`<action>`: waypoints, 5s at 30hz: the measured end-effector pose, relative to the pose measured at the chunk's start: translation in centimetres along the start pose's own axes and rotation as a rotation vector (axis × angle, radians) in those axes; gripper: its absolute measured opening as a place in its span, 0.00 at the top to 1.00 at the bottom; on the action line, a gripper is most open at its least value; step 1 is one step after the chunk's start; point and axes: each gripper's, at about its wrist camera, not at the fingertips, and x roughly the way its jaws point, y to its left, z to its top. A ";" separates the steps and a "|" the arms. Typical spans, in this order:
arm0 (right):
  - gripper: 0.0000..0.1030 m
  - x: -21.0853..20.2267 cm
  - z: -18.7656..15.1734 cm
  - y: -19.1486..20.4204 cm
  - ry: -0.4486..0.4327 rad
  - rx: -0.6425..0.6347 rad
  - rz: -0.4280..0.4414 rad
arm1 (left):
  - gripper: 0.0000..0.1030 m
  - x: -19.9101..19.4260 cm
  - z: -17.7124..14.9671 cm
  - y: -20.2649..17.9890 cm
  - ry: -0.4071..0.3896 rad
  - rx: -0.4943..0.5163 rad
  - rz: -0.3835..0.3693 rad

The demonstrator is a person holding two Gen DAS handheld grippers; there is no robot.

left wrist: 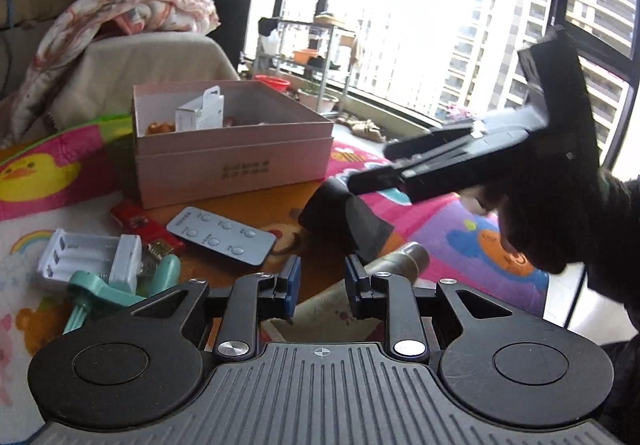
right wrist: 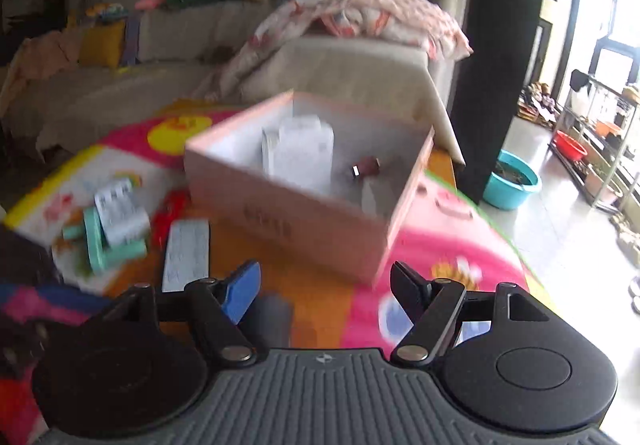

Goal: Organize rigid objects
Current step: 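Lower the white cube charger into the pink box with the right gripper, then grasp the black hair-dryer nozzle with the right gripper, then grasp the white remote control with the left gripper while the right holds the nozzle, then lift the remote with the left gripper while the right lifts the nozzle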

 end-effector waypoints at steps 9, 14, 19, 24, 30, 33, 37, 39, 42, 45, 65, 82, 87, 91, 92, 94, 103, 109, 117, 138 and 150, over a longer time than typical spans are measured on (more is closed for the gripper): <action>0.22 -0.5 -3.8 -0.4 -0.018 0.090 0.037 | 0.74 -0.7 0.7 3.7 0.034 -0.205 0.272; 0.19 0.4 -4.3 -0.6 0.004 0.127 0.036 | 0.74 -2.2 0.3 2.8 0.033 -0.087 0.398; 0.18 0.5 -4.4 -0.8 0.013 0.152 0.022 | 0.74 -4.2 1.1 5.0 -0.072 -0.204 0.456; 0.16 0.6 -4.4 -0.9 0.020 0.164 0.018 | 0.74 -5.1 1.4 8.5 -0.112 -0.358 0.513; 0.13 0.8 -4.4 -1.0 0.026 0.175 0.016 | 0.74 -3.9 0.1 10.7 -0.086 -0.481 0.462; 0.12 0.8 -4.4 -1.1 0.029 0.178 0.013 | 0.74 -2.5 0.5 11.3 -0.086 -0.486 0.396; 0.10 0.9 -4.3 -1.1 0.033 0.182 0.008 | 0.74 -1.5 1.9 9.9 -0.115 -0.397 0.387; 0.10 0.9 -4.4 -1.1 0.034 0.184 0.006 | 0.74 -1.9 2.9 8.1 -0.173 -0.311 0.429; 0.09 1.0 -4.4 -1.2 0.035 0.186 0.006 | 0.74 -1.4 3.9 6.2 -0.140 -0.239 0.350; 0.08 1.0 -4.4 -1.2 0.036 0.188 0.005 | 0.74 0.7 3.7 4.4 -0.031 -0.190 0.270; 0.08 0.9 -4.4 -1.3 0.036 0.192 0.006 | 0.71 9.3 5.6 3.8 0.115 -0.225 0.268; 0.08 0.5 -4.9 -4.1 -0.007 0.410 -0.017 | 0.71 6.5 3.5 -1.2 0.155 0.045 0.197; 0.08 0.6 -4.9 -3.7 -0.005 0.393 -0.030 | 0.59 7.2 3.5 -2.1 0.166 0.085 0.195; 0.08 0.5 -4.9 -3.8 -0.005 0.397 -0.027 | 0.53 7.3 3.5 -2.1 0.168 0.083 0.184; 0.08 0.6 -4.9 -3.8 -0.005 0.397 -0.027 | 0.53 7.3 3.6 -2.0 0.165 0.078 0.187; 0.08 0.5 -4.9 -3.8 -0.006 0.398 -0.026 | 0.59 7.4 3.6 -1.9 0.160 0.090 0.231; 0.08 0.0 -4.9 -3.6 -0.028 0.376 0.009 | 0.59 7.5 3.9 1.0 0.117 0.088 0.305; 0.08 -0.5 -3.8 -1.6 -0.048 0.235 0.104 | 0.55 7.1 3.9 1.6 0.130 0.090 0.224; 0.15 2.5 -0.8 1.1 0.032 0.088 0.136 | 0.59 7.3 4.2 1.8 0.153 0.114 0.276; 0.36 3.3 -2.2 1.0 0.031 0.077 0.091 | 0.49 6.7 3.3 3.0 0.137 0.051 0.242; 0.47 -1.5 -2.8 1.0 0.032 -0.049 0.073 | 0.85 2.2 1.2 0.5 0.073 0.142 0.205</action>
